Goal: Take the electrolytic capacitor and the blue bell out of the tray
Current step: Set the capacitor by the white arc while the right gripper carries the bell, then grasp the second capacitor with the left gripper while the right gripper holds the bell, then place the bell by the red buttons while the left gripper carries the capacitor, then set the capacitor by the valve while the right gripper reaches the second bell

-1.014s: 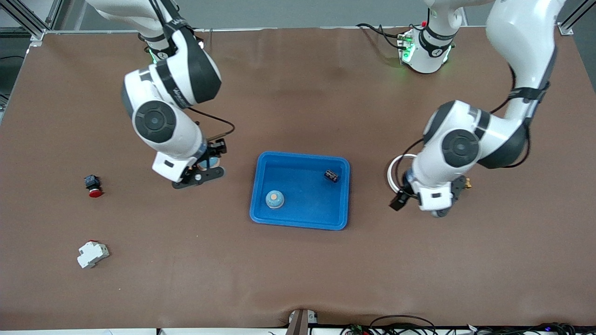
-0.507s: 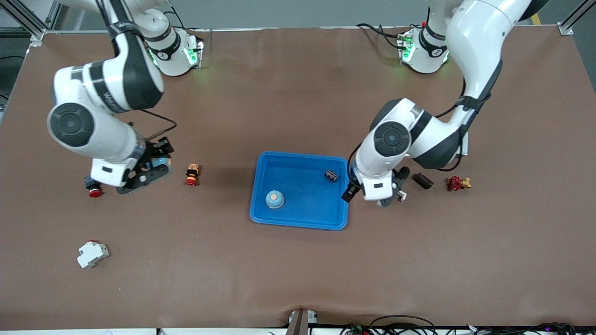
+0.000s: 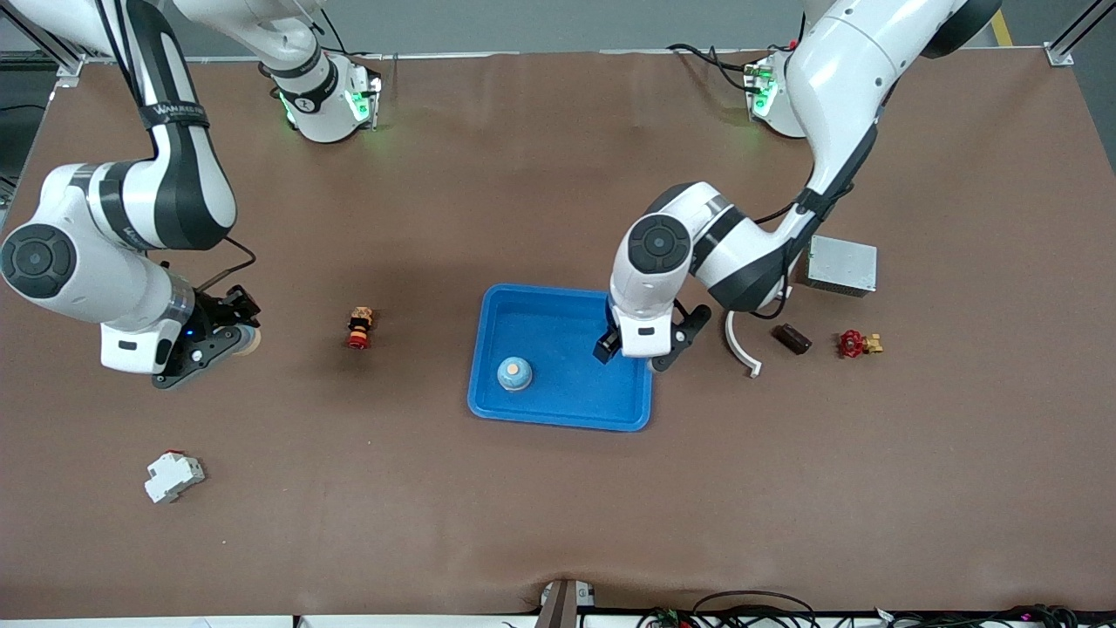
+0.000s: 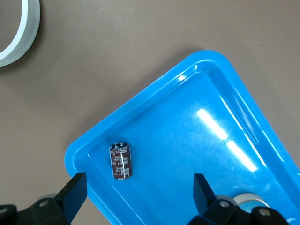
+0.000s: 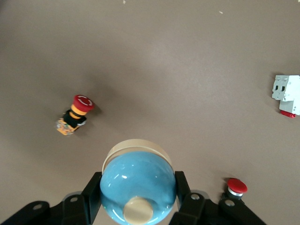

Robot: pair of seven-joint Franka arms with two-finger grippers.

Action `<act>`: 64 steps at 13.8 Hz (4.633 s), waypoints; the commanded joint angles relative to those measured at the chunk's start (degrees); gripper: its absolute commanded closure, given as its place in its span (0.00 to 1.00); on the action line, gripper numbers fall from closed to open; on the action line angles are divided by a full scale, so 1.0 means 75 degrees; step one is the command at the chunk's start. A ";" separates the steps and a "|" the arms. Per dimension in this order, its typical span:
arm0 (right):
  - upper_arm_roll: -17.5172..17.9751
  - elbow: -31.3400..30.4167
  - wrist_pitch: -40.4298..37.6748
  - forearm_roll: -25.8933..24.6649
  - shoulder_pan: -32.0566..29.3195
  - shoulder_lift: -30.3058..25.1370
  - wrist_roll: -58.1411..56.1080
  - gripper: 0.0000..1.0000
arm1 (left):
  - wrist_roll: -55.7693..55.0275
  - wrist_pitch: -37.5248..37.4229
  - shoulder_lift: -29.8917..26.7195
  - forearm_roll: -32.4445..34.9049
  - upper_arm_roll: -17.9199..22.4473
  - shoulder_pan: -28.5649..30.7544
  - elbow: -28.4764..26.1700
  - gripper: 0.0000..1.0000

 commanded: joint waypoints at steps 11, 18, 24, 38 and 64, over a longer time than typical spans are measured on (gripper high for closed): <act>0.0150 -0.1537 0.2534 -0.0092 -0.0330 0.0889 -0.0203 0.87 | -0.0447 0.0062 0.0424 0.0361 0.1501 -0.1849 0.0196 0.00; 0.0162 -0.1525 0.3204 -0.0080 -0.0530 0.1476 -0.0567 0.86 | -0.1031 0.0061 0.0635 0.0396 0.1548 -0.1838 0.0067 0.21; 0.0173 -0.1501 0.3531 -0.0080 -0.0530 0.1816 -0.0567 0.86 | -0.1220 0.0062 0.0811 0.0419 0.1536 -0.1850 0.0044 0.36; 0.0174 -0.1257 0.2272 0.0024 -0.0542 0.1396 -0.0439 0.00 | -0.0018 -0.0640 -0.0194 0.0315 0.1525 -0.1347 0.0349 1.00; 0.0291 0.3150 0.0460 0.1537 0.3700 0.3022 1.0155 0.00 | 0.9748 0.1995 -0.1323 0.1977 0.1454 0.5123 -0.3061 1.00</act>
